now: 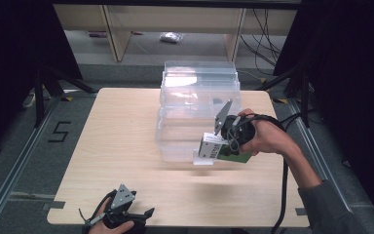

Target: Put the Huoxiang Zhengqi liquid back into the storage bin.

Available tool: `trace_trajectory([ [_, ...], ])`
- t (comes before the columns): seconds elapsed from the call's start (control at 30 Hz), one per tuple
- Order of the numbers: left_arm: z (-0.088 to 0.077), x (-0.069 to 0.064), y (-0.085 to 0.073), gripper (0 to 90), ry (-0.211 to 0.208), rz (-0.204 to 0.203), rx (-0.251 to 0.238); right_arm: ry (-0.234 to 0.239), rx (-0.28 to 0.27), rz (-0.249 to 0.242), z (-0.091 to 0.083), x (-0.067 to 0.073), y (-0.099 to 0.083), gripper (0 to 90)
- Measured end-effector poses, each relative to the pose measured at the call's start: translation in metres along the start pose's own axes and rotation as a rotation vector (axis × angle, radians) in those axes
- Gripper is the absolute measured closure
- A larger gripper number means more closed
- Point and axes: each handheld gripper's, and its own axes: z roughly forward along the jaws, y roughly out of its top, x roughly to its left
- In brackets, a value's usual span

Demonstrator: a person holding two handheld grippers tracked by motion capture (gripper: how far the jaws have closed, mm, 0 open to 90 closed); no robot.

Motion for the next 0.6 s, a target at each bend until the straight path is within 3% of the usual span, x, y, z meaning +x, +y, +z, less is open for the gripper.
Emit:
trace_trajectory([
  [0.1, 0.0, -0.001, 0.0, 14.8, -0.008, -0.007, -0.007, -0.004, 0.002, 0.011, -0.001, -0.007, 0.001, 64.9],
  [0.37, -0.001, -0.001, 0.0, 14.8, -0.009, -0.014, 0.005, -0.014, -0.008, -0.028, 0.001, -0.03, 0.005, 64.9],
  [0.47, -0.001, 0.0, 0.0, 14.8, -0.011, -0.002, 0.01, -0.016, 0.01, -0.011, 0.003, -0.037, 0.008, 64.9],
  [0.5, -0.001, -0.001, 0.0, 14.8, -0.012, -0.013, 0.003, -0.02, 0.007, -0.044, 0.004, -0.042, 0.008, 64.9],
  [0.53, -0.001, -0.001, 0.0, 14.8, -0.011, -0.014, 0.002, -0.015, 0.011, -0.006, 0.005, -0.042, 0.009, 64.9],
  [0.57, -0.001, -0.001, 0.0, 14.8, -0.01, -0.016, 0.003, -0.016, 0.001, -0.028, 0.006, -0.046, 0.009, 64.9],
  [0.6, -0.001, 0.0, 0.0, 14.8, -0.014, -0.004, 0.005, -0.024, -0.004, -0.018, 0.007, -0.049, 0.009, 64.9],
])
